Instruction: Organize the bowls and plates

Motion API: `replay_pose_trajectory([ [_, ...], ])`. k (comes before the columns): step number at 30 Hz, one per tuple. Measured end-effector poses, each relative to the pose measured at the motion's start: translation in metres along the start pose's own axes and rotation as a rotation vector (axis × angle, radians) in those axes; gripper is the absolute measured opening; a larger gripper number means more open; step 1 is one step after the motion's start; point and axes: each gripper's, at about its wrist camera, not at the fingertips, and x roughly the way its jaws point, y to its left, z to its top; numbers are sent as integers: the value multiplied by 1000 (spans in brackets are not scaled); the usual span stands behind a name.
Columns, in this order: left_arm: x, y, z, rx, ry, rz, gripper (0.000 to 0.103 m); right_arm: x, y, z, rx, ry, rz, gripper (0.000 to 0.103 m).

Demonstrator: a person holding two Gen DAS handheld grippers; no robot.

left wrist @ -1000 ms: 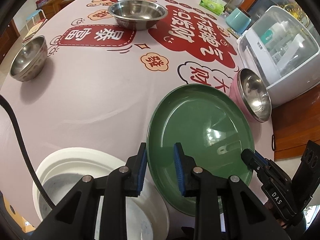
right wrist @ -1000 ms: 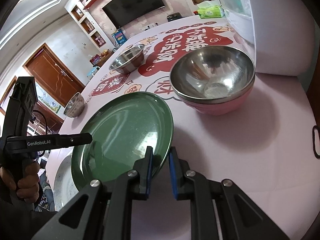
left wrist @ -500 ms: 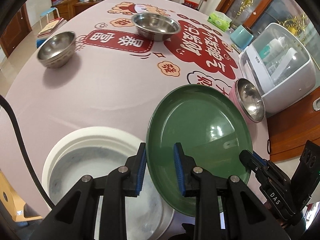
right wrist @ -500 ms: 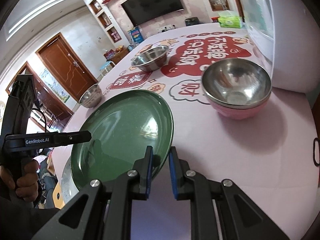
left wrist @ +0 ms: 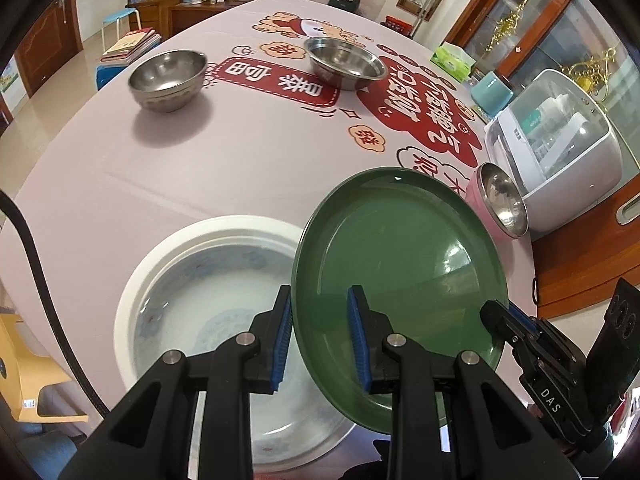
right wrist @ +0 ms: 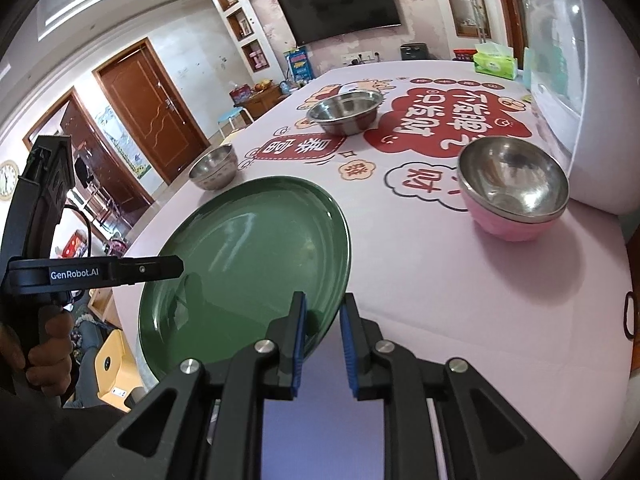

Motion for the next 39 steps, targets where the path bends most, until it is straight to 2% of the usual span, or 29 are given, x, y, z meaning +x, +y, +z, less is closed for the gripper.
replay_pose_trajectory([
  [14,-14,47,-21,-30,26,23,26,16,51,-12,-66,63,-12,19],
  [26,-10,92,-32,-63,87,54,27,40,93,-22,-144,147,-43,20],
  [39,3,119,-34,-51,158,58,30,64,123,-33,-205,233,-128,22],
])
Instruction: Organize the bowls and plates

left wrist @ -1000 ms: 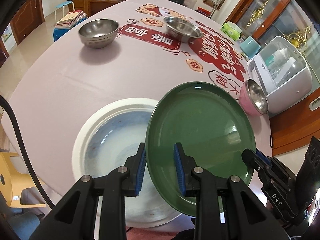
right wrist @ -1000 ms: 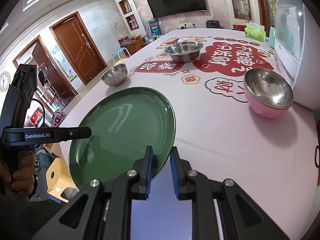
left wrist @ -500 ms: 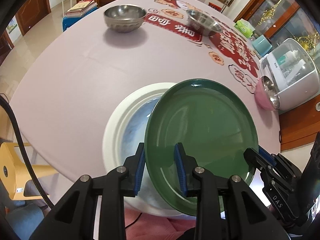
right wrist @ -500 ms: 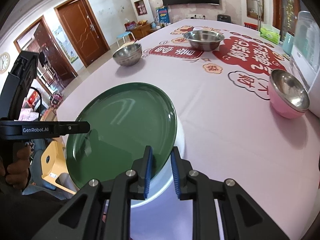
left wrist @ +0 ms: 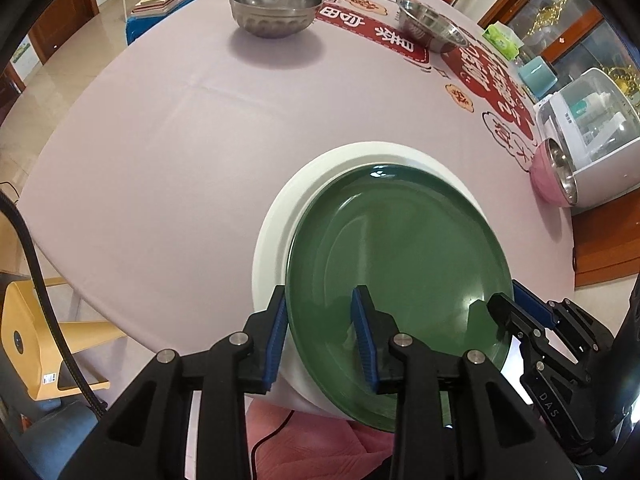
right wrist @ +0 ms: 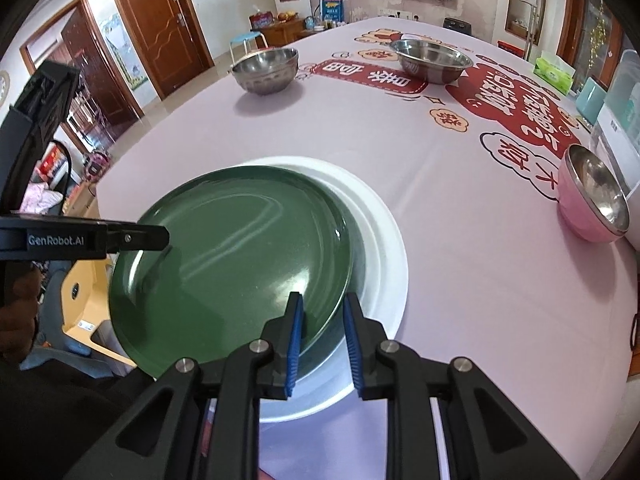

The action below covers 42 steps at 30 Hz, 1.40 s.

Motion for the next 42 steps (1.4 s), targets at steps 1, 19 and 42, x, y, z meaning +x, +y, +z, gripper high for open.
replay_pose_trajectory([
  [1,1,0,0,3,2,-2,30,1,1,-1,-5,5,-8,22],
  [19,4,-7,3,41,7,0,35,6,23,0,-113,19,13,34],
  [42,-35,-57,17,11,-142,98,66,-7,-30,-6,-131,-29,88,56],
])
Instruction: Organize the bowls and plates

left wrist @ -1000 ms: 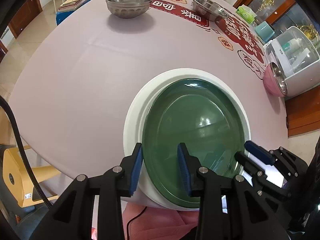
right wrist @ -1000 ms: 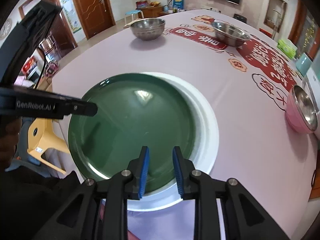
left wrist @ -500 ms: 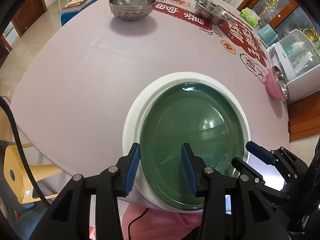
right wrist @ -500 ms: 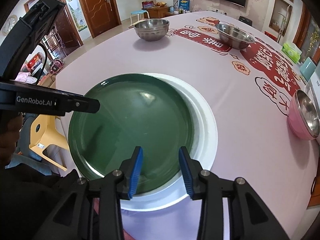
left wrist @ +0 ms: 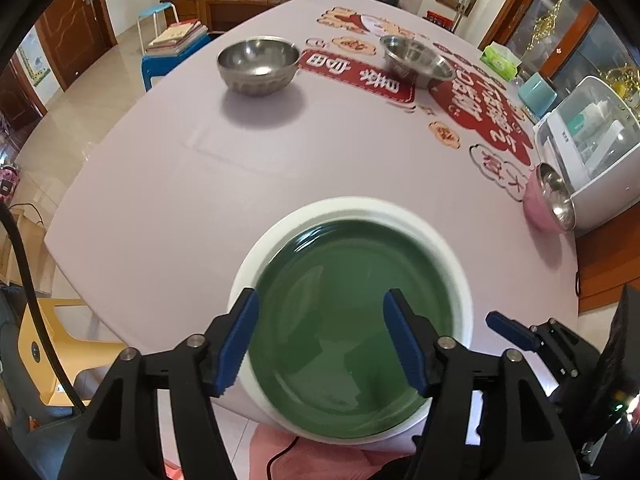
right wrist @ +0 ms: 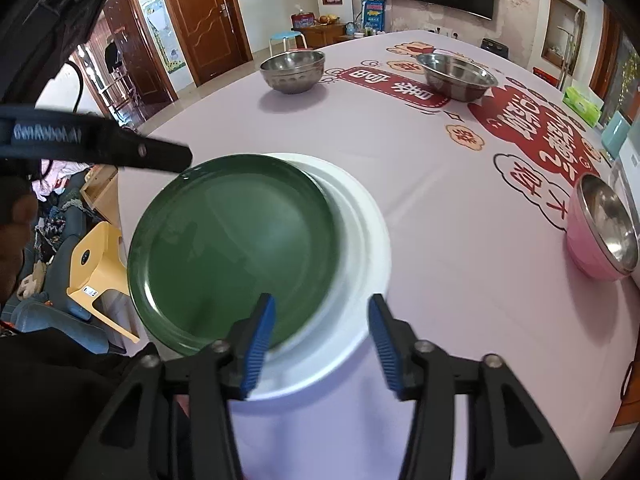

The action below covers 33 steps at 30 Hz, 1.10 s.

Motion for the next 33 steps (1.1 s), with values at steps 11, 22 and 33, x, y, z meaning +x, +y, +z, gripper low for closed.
replay_pose_trajectory([
  [11,-15,-45,35,10,16,36,73,-14,-56,1,63,-13,-68,58],
  [22,-29,-77,104,61,11,49,77,-40,-121,55,93,-69,-181,58],
  [33,-12,-95,197,103,6,53,77,-45,-178,148,149,-136,-247,67],
])
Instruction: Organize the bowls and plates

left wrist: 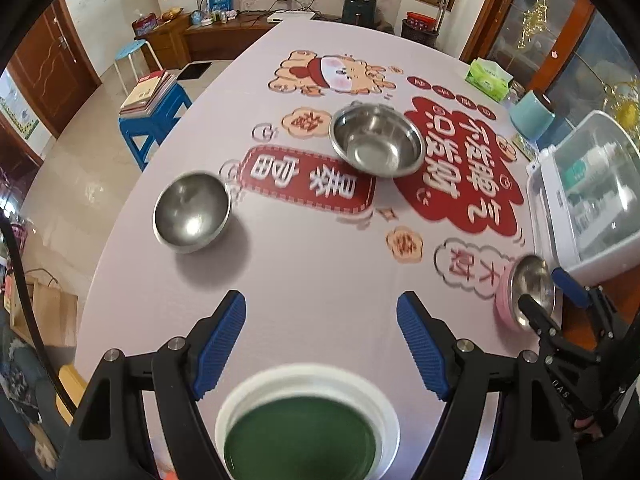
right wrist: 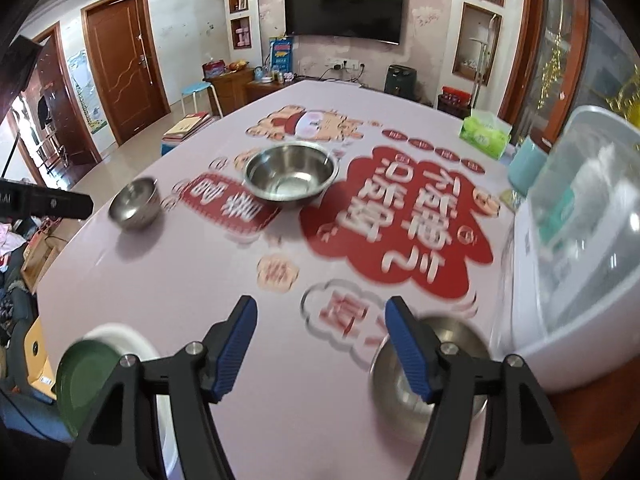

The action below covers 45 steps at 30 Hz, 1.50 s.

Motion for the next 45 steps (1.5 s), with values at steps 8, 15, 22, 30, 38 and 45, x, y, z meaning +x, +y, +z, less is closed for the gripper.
replay_pose_trajectory([
  [8,28,5,59,-31,3,22,77,38,-9,57,-23,12,-36,67],
  [15,61,15,96,-64,17,53,77,81,-16,84,-3,45,-29,67],
  [22,97,22,114,-93,57,43,77,108,-23,96,33,23,-1,67],
  [30,147,12,120,-109,84,-30,77,143,-32,88,148,9,69,67],
  [38,175,0,121,-151,-4,-144,77,169,-28,80,209,-19,144,67],
  [45,204,-1,121,-213,-25,-200,76,187,-22,75,230,-17,171,67],
])
